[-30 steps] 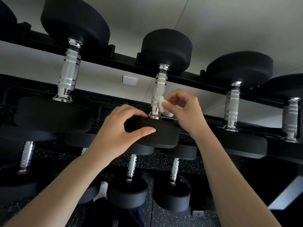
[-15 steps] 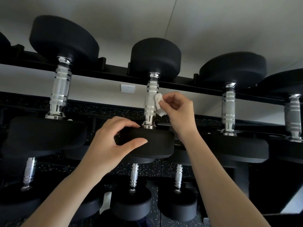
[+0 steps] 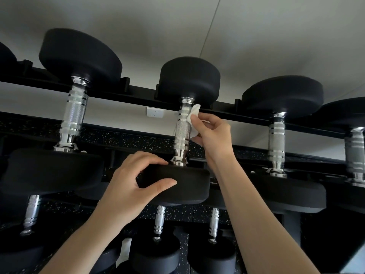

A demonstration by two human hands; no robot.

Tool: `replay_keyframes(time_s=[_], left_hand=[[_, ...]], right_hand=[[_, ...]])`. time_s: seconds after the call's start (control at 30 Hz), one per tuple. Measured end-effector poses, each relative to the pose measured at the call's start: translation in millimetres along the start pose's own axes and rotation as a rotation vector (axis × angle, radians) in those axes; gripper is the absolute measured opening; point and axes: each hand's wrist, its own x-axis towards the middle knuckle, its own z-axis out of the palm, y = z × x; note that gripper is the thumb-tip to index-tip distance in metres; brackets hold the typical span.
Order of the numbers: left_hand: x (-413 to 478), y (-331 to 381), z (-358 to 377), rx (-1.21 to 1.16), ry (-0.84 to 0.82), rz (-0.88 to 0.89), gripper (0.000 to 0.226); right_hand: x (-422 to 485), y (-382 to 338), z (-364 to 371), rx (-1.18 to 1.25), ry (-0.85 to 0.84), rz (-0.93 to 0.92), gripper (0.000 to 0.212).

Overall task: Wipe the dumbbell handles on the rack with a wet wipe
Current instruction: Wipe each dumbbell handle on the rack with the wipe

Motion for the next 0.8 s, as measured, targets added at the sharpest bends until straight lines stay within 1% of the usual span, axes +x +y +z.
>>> replay_keyframes(time_s=[0.13,0.2,0.27,0.33,0.43,0.53,0.63,0.7,0.8], left_hand=[[0,0,1,-0.007,0.002,-0.002,0.036],[0,0,1,-0.008,0.004,-0.003,0.037],[-1,0,1,-0.013,0.01,-0.007,0.038],[-1,0,2,-0.023,0.019,-0.009,0.038],[-2,1,2,-0.044,0.028,-0.014,0.038],[-2,1,2,-0.057,0.035,-0.014,0.037],[-2,0,3,-0.048,0.035,-0.013,0.038],[-1,0,3,-0.045,0.037,-0.011,0.038],[-2,-2,3,-0.05,0.038,-0.004,0.038]], right_hand=[[10,-7,6,0.067,0.047,-0.004,0.014],[16,-10,10,0.073,0.066,-0.009,0.011],[20,-9,11,0.087,0.058,-0.01,0.013],[20,-6,7,0.081,0.016,-0.005,0.015],[15,0,-3,0.061,-0.095,0.04,0.017],[7,5,-13,0.033,-0.203,0.065,0.01],[-1,10,-21,0.003,-0.267,0.087,0.011],[-7,13,-27,-0.075,-0.292,0.091,0.014],[-19,17,-33,-0.285,-0.326,0.049,0.02]])
